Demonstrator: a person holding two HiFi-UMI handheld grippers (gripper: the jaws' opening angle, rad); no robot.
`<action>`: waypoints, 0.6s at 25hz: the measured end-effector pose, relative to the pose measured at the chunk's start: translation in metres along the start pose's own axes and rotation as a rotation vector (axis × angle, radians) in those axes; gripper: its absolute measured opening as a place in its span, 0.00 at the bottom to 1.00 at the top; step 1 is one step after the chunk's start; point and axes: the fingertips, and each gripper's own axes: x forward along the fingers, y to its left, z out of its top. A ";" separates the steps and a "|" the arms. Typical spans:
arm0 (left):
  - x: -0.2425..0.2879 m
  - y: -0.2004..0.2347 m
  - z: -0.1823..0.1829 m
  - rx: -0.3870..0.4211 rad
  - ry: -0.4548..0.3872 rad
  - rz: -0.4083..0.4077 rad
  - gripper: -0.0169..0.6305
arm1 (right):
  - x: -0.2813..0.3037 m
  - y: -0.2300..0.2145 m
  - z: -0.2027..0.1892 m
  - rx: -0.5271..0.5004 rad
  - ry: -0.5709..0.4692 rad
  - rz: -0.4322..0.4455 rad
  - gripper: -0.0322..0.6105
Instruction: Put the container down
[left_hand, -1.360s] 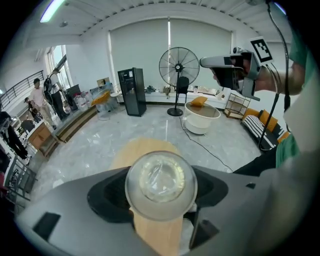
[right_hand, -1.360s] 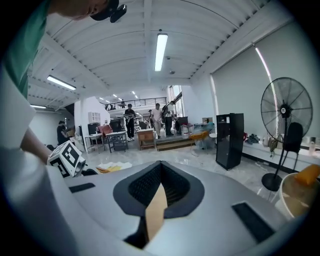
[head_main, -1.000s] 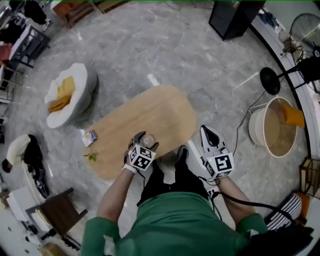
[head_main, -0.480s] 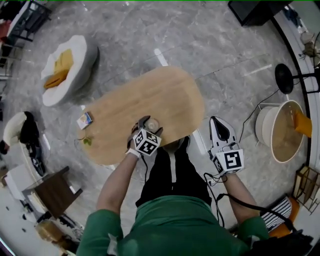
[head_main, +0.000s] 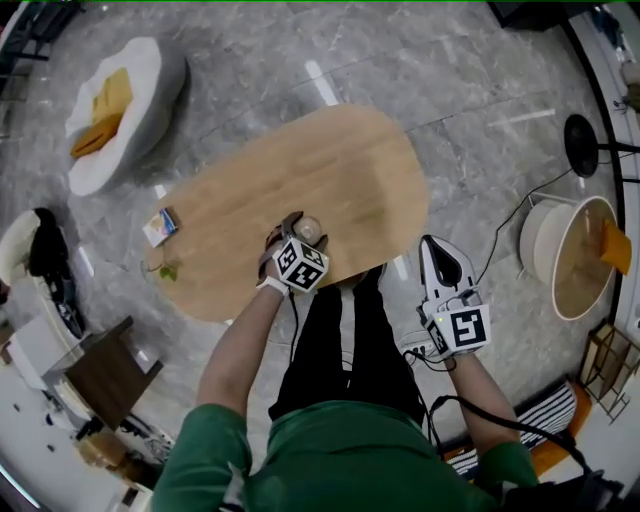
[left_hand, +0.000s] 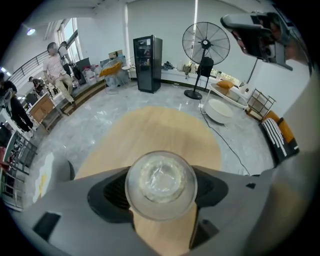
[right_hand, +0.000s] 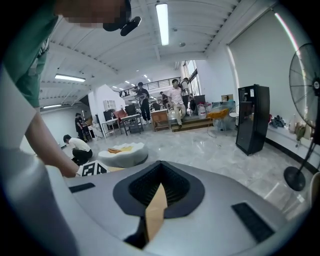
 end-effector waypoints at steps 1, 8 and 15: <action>0.007 0.003 -0.004 0.001 0.005 0.001 0.56 | 0.004 0.001 -0.004 0.002 0.006 0.002 0.07; 0.049 0.016 -0.027 -0.002 0.028 0.007 0.56 | 0.029 0.005 -0.031 0.012 0.048 0.012 0.07; 0.084 0.028 -0.044 -0.020 0.057 0.031 0.56 | 0.040 0.007 -0.057 0.011 0.103 0.028 0.07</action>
